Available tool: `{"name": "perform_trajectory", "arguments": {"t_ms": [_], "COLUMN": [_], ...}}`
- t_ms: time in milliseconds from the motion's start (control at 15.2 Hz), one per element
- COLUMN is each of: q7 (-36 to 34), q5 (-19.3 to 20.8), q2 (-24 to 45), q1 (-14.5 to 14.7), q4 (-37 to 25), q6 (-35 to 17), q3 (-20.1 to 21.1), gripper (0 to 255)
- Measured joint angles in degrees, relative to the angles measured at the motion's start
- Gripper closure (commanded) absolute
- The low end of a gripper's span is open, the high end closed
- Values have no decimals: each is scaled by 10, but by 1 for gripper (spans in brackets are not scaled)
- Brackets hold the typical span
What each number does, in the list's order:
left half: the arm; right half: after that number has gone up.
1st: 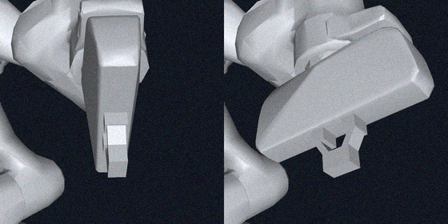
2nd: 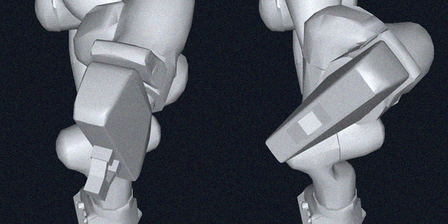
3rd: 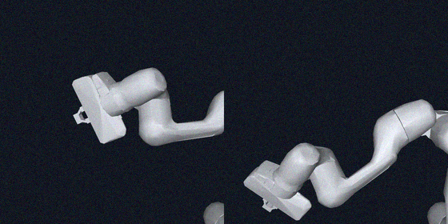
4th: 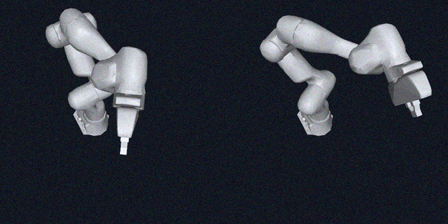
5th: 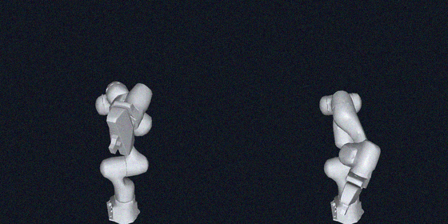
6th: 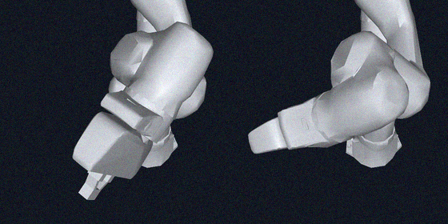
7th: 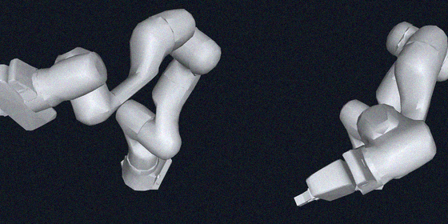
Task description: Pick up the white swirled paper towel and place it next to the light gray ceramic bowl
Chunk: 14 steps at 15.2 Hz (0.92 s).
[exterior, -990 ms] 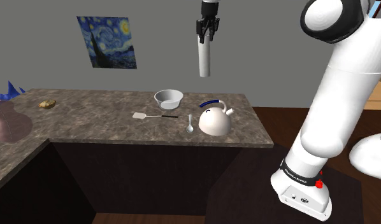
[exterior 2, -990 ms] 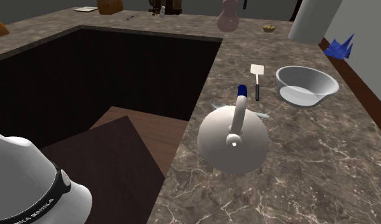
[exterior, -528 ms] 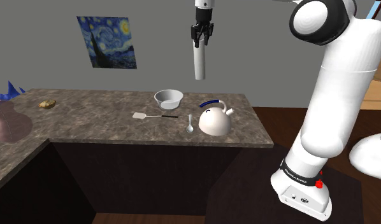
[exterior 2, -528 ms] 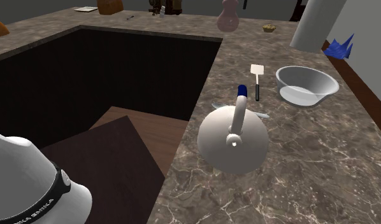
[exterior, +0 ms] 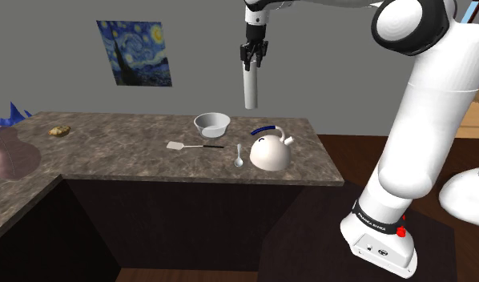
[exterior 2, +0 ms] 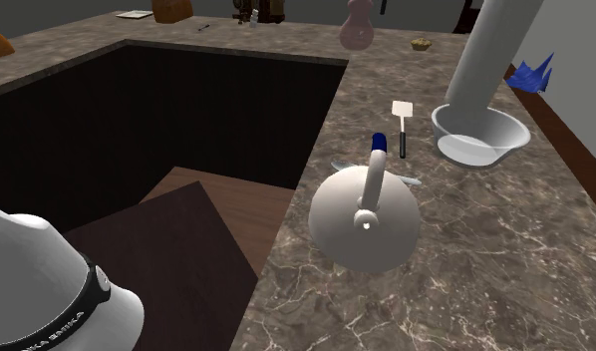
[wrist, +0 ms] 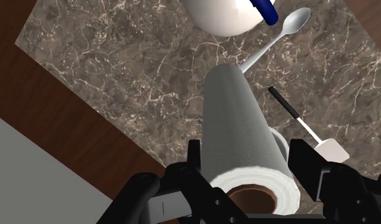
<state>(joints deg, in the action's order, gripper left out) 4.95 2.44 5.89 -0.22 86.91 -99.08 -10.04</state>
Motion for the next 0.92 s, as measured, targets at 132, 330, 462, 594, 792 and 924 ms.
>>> {"name": "perform_trajectory", "arguments": {"t_ms": [132, 330, 462, 594, 792, 924], "q7": [-2, -3, -5, -4, -6, -7], "q5": [1, 1, 2, 2, 3, 3], "q2": [-2, -4, -6, -6, -8, -7], "q1": [1, 1, 1, 1, 1, 1], "q4": [16, 44, 63, 75, 102, 114], "q6": [-14, -40, -57, -69, -94, -108], "q3": [0, 0, 1, 0, 1, 1], "gripper": [255, 255, 255, 255, 255, 255]}}
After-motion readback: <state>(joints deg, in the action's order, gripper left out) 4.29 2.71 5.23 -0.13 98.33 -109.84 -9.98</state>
